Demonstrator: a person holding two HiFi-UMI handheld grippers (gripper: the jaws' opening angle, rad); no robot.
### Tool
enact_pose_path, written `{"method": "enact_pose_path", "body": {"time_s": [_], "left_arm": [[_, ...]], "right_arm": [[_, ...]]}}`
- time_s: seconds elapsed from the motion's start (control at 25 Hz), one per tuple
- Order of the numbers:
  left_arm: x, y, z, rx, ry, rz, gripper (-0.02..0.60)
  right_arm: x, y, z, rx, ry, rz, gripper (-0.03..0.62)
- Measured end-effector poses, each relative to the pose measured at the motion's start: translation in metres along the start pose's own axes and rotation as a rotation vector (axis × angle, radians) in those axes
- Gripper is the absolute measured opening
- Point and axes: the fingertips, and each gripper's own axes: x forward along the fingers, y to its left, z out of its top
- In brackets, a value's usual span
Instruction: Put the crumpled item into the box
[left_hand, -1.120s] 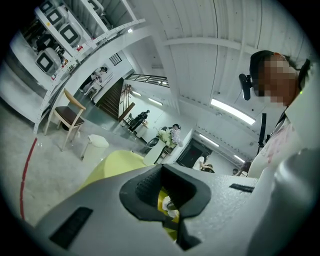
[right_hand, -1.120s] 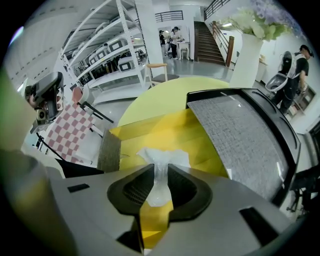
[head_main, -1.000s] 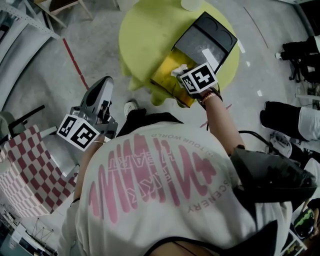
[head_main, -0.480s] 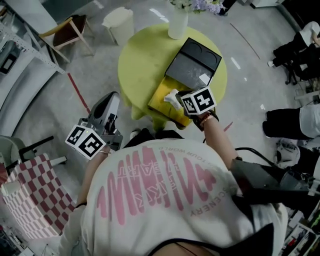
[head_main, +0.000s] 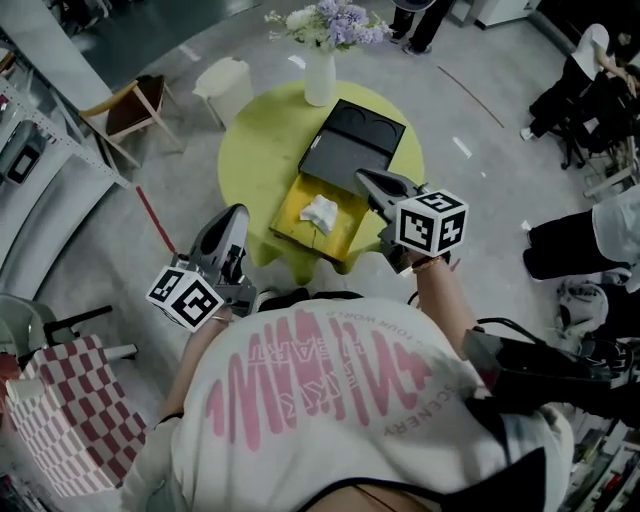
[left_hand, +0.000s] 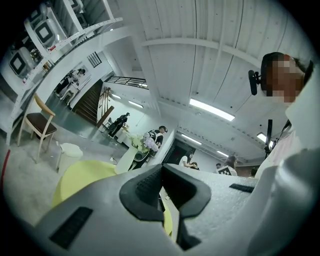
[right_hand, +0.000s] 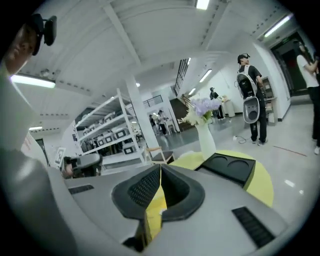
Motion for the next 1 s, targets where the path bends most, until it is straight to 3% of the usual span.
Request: {"method": "enact_pose_path", "body": {"time_s": [0.32, 1.0], "left_arm": [[0.005, -0.047, -0.028, -0.004, -0.005, 0.032, 0.008], [-0.003, -0.085, -0.057, 0.004, -0.039, 0.139, 0.008]], "right_arm": [[-0.076, 0.014, 0.035, -0.068, -0.168, 0.071, 0.006], [-0.116, -0.021, 0.011, -0.180, -0.090, 0.101, 0.006]]}}
